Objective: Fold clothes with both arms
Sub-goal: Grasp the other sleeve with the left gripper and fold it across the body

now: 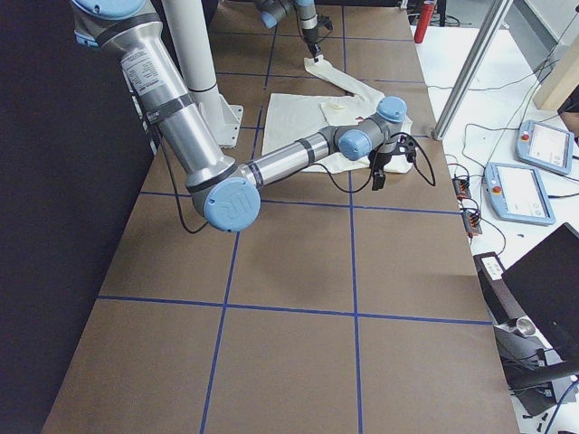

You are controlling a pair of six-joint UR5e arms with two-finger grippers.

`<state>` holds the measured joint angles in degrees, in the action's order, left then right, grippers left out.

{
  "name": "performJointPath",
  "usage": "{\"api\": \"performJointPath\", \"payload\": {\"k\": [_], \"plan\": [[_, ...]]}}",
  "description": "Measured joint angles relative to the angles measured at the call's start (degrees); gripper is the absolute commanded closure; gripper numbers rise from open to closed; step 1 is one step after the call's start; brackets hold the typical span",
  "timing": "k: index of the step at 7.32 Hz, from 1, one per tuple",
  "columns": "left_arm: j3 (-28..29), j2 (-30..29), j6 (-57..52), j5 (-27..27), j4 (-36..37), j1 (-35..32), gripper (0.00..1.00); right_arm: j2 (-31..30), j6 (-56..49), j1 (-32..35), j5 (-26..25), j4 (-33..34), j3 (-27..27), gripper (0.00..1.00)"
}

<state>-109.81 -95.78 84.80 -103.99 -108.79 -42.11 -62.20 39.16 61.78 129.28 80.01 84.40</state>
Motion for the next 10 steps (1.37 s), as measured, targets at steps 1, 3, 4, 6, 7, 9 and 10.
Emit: {"api": "performJointPath", "payload": {"k": [1, 3, 4, 6, 7, 9, 10], "plan": [[0.80, -7.14, -2.91, -0.15, 5.82, -2.85, 1.00, -3.90, -0.84, 1.37, 0.14, 0.00, 2.84, 0.00], [6.80, -22.76, -5.29, -0.33, 12.72, -5.88, 1.00, -10.58, -5.29, 5.22, 1.24, 0.08, 5.76, 0.00], [10.27, -30.28, -5.54, -0.50, 13.42, -6.42, 1.00, -12.95, -7.43, 7.01, 2.32, 0.08, 6.07, 0.00], [19.70, -45.44, -4.72, -0.68, 13.03, -5.33, 1.00, -15.19, -9.04, 9.05, 3.14, 0.06, 6.12, 0.00], [24.23, -50.47, -3.10, -0.54, 10.93, -2.85, 1.00, -15.43, -9.20, 9.35, 3.20, 0.08, 5.96, 0.00], [31.93, -54.32, 1.26, 2.44, 2.33, 3.73, 1.00, -15.18, -9.22, 9.47, 2.99, 0.31, 5.76, 0.00], [35.98, -56.16, 2.94, 4.35, -1.32, 6.18, 1.00, -15.11, -9.13, 9.49, 2.89, 0.37, 5.67, 0.00]]}}
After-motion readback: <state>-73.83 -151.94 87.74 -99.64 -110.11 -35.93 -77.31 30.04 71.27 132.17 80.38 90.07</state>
